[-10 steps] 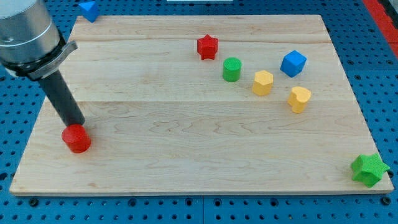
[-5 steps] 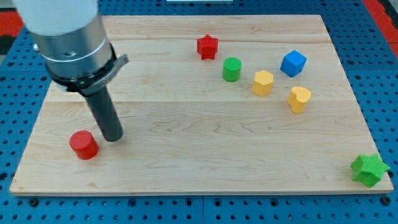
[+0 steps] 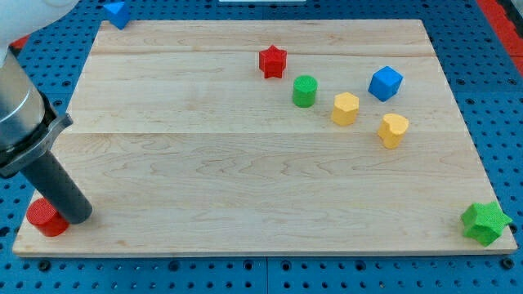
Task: Push the red circle towards the bottom left
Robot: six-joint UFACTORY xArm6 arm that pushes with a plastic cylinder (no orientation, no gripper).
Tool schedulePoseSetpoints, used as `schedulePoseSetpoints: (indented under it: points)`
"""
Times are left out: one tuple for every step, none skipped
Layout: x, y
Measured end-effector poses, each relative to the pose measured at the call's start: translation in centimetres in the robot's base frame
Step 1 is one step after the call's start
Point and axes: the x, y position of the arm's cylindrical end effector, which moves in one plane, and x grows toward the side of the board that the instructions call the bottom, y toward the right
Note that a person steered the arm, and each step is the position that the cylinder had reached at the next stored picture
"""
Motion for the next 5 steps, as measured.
schedulePoseSetpoints:
  points:
    - [0.0,0.0]
    - [-0.2,-1.0]
    - [-0.9,-2.0]
    - [-2.2,-2.0]
    - [-2.6,-4.5]
